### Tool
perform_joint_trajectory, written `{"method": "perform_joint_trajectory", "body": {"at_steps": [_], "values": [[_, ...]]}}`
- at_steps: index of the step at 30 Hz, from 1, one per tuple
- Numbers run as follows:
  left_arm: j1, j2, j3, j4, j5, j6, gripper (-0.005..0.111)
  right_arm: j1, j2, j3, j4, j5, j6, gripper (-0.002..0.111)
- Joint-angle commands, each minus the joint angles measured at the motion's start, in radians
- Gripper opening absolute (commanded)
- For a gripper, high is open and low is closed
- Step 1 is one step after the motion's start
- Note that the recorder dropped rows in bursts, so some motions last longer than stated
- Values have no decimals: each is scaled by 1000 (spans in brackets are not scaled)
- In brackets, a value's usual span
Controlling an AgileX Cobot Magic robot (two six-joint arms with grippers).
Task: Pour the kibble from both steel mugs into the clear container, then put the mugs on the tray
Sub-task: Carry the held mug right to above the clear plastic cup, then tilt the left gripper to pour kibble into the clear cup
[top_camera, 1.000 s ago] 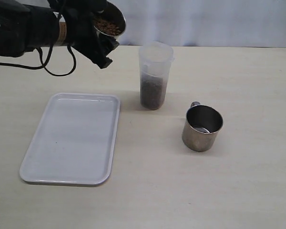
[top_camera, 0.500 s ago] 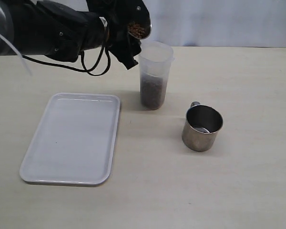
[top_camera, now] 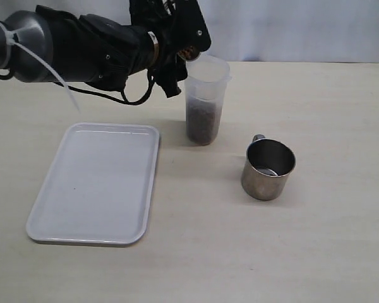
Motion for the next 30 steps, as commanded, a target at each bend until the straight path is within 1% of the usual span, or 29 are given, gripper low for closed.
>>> {"method": "perform_joint_trajectory", "body": {"at_steps": [1, 10, 15, 18, 24, 30], "values": [[-15, -5, -12, -2, 40, 47, 0, 2, -3, 5, -13, 5, -2, 4], [-16, -5, -19, -2, 43, 142, 0, 2, -3, 5, -13, 5, -2, 4], [-39, -5, -49, -2, 43, 149, 0, 2, -3, 5, -13, 5, -2, 4], [-50, -5, -52, -2, 57, 215, 0, 2, -3, 5, -13, 5, -2, 4], [-50, -5, -52, -2, 70, 237, 0, 2, -3, 5, -13, 5, -2, 4], [-50, -5, -52, -2, 81, 325, 0, 2, -3, 5, -13, 5, -2, 4]]}}
